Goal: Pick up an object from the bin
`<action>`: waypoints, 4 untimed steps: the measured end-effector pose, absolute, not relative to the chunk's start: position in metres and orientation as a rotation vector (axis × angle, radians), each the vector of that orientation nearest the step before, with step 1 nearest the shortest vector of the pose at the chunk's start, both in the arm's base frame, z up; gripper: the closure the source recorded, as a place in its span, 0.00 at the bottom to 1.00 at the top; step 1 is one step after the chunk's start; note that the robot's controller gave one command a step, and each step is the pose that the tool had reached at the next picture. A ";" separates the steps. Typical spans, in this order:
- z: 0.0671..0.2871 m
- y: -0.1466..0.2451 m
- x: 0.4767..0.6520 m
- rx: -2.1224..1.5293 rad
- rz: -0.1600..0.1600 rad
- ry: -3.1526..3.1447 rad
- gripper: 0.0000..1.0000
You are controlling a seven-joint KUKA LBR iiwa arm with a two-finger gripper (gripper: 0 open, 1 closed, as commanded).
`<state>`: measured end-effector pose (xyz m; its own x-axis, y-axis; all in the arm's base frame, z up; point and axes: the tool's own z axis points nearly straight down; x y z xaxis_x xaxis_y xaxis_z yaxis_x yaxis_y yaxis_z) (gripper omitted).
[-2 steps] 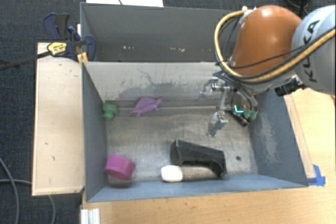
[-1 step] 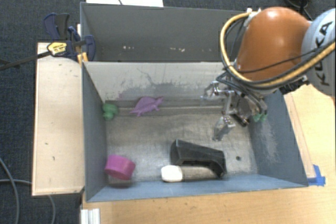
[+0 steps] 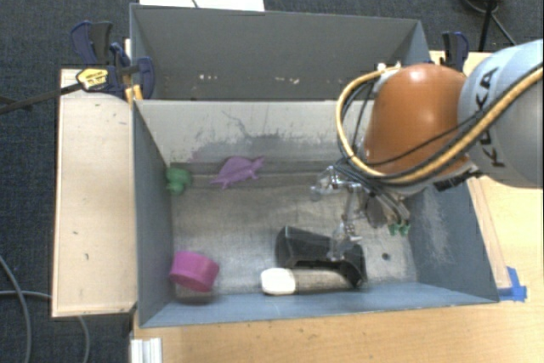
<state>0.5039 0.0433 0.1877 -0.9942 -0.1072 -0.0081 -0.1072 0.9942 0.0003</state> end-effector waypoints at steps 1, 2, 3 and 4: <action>0.126 0.039 0.507 -0.319 0.001 3.119 0.00; 0.078 0.049 0.503 -0.014 -0.011 3.158 1.00; 0.078 0.049 0.503 -0.013 -0.011 3.158 1.00; 0.078 0.049 0.503 -0.013 -0.011 3.158 1.00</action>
Offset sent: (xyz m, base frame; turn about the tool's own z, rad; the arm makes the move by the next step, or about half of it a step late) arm -0.0001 0.0101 -0.1177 0.0955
